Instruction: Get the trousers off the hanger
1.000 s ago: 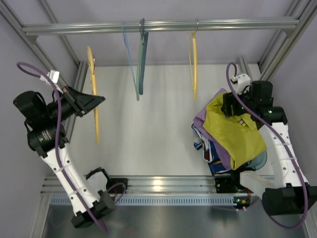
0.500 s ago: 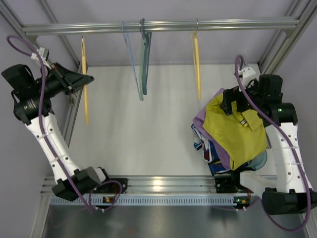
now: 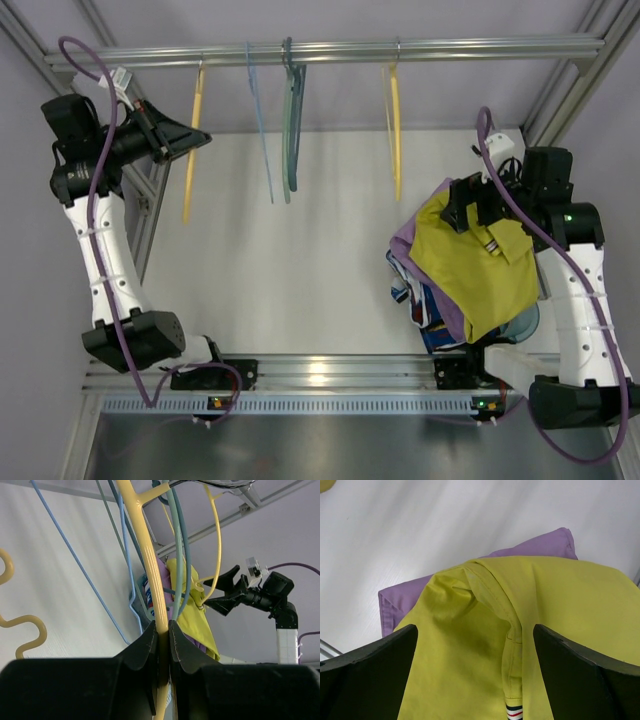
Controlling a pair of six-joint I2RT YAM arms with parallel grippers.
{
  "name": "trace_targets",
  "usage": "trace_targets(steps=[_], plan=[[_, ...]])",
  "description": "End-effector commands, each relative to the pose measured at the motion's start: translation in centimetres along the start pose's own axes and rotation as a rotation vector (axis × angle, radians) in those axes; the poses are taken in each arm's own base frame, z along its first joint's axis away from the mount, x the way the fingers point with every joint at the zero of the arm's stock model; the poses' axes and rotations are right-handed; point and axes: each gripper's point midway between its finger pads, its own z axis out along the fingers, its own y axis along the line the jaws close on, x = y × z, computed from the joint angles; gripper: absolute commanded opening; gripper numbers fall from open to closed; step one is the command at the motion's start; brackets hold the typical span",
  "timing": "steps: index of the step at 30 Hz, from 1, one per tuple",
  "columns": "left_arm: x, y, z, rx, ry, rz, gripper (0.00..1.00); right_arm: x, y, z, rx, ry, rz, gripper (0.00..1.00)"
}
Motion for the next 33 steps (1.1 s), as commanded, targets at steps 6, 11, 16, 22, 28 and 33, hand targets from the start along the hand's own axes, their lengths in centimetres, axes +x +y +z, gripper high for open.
trace_targets(steps=[6,11,16,22,28,33], plan=[[-4.1,-1.0,1.3,0.102,-0.106,0.183,0.0,-0.8,0.4,-0.6,-0.024,-0.031,-0.015,1.0],[-5.4,-0.3,2.3,0.151,-0.158,0.144,0.0,-0.7,0.5,-0.6,-0.027,-0.03,-0.015,1.0],[-5.8,2.1,3.3,0.115,-0.185,0.071,0.0,-0.6,0.5,-0.7,-0.025,-0.033,-0.019,0.99],[-5.9,4.2,4.2,0.094,-0.188,-0.005,0.0,-0.3,0.6,-0.6,-0.026,-0.028,-0.017,0.99],[-5.8,6.2,4.8,0.073,-0.188,-0.109,0.0,-0.4,0.7,-0.9,-0.026,-0.034,-0.017,0.99],[-5.8,6.5,4.7,0.051,-0.226,-0.185,0.0,-0.3,0.9,-1.1,-0.025,-0.038,-0.022,0.99]])
